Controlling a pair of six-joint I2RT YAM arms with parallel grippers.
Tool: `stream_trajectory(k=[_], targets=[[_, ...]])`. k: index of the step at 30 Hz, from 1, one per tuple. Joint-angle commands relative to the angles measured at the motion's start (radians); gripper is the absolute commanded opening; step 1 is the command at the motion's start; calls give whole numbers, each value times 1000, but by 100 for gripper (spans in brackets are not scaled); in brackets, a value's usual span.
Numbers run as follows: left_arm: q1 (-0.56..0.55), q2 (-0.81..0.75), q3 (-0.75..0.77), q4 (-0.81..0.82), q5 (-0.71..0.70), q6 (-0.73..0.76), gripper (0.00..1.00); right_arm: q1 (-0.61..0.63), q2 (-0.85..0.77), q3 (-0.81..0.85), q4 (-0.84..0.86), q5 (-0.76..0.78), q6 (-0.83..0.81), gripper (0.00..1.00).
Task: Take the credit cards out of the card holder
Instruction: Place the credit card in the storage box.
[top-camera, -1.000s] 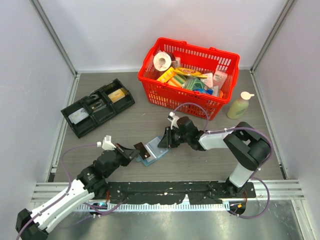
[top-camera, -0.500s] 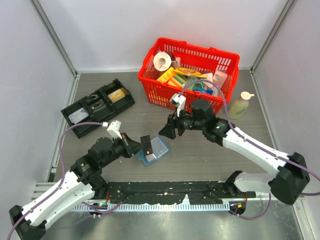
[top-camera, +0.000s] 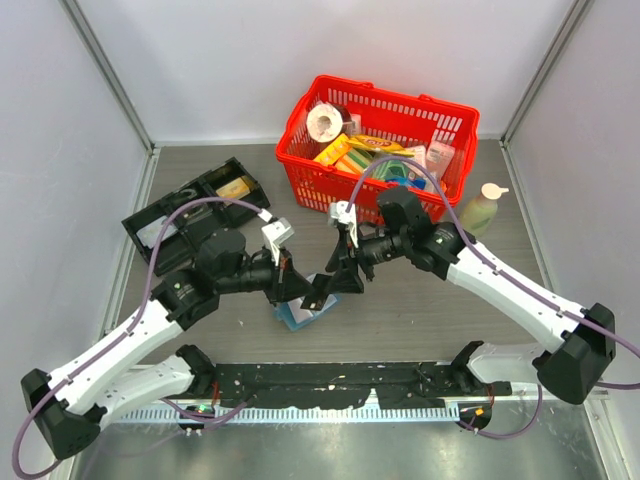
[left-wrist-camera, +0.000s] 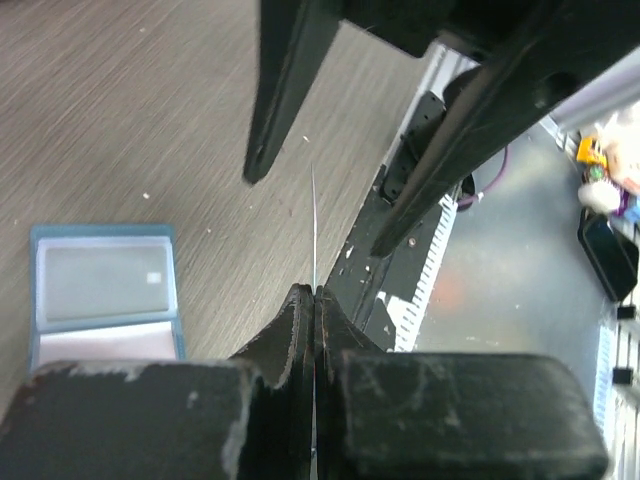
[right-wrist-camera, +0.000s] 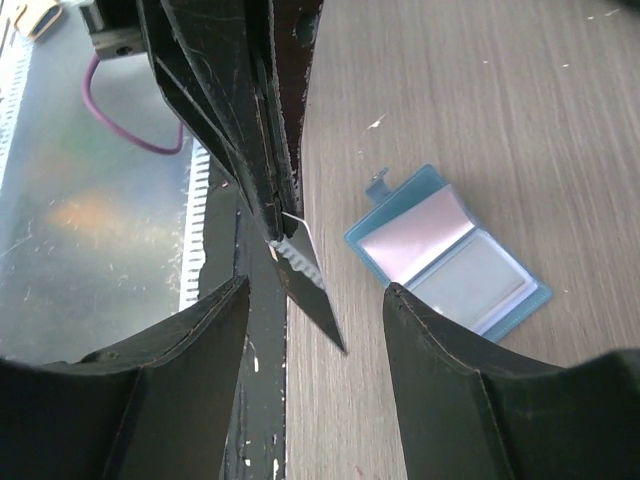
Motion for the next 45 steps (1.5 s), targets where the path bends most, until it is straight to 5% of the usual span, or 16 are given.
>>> stream_trajectory(k=[1, 5, 10, 14, 16, 20, 22, 26, 34, 45], targets=[[0, 58, 101, -96, 153, 172, 0, 6, 14, 66, -52, -104, -101, 60], [0, 122, 167, -156, 187, 238, 0, 6, 43, 94, -101, -162, -138, 53], [0, 165, 213, -208, 199, 285, 0, 6, 39, 89, -115, -151, -144, 5], [0, 132, 204, -167, 104, 261, 4, -4, 17, 71, -87, -115, -104, 1], [0, 83, 178, -120, 25, 226, 24, -28, -10, 42, -17, -113, -40, 1], [0, -28, 97, 23, -198, 109, 79, -68, -78, -53, 191, -21, 156, 1], [0, -89, 35, 110, -299, 43, 89, -83, -116, -115, 328, 43, 318, 1], [0, -177, -87, 258, -434, -95, 91, -93, -217, -274, 670, 225, 541, 1], [0, -195, -256, 538, -439, -307, 97, -96, -293, -515, 1084, 405, 886, 1], [-2, -88, -295, 746, -385, -408, 87, -96, -247, -584, 1276, 376, 1054, 1]])
